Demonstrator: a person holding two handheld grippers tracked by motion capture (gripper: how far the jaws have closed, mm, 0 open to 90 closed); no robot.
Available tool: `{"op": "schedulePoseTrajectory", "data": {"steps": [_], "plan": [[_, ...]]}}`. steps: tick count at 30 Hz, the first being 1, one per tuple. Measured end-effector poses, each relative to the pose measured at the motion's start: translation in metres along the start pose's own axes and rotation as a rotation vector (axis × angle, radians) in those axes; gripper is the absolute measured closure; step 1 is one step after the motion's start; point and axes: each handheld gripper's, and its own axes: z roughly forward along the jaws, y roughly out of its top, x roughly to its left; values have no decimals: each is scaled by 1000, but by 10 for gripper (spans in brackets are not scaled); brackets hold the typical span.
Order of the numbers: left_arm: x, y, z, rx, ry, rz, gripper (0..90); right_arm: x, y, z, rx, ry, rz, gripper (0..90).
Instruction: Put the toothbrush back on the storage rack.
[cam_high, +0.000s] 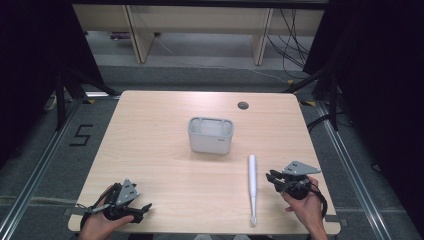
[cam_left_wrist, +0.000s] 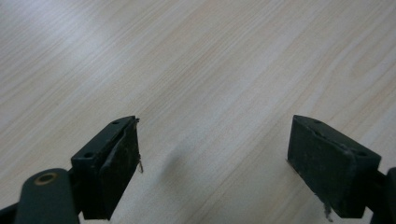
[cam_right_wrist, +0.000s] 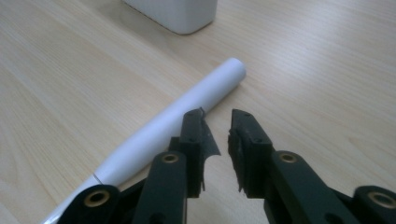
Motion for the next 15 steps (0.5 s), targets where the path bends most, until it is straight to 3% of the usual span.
{"op": "schedulePoseTrajectory", "data": {"steps": [1,6,7,15], "plan": [[0,0,1,-2,5,-4,162,-1,2,3,-13,2,-33,809],[0,0,0,-1,-1,-1,162,1,8,8,-7,7,-38,854],[0,0,0,-2,1,-1,162,0,11,10,-11,12,-61,866],[1,-1,0,-4,3,-4,162,-1,24,28,-5,44,-52,892]]}}
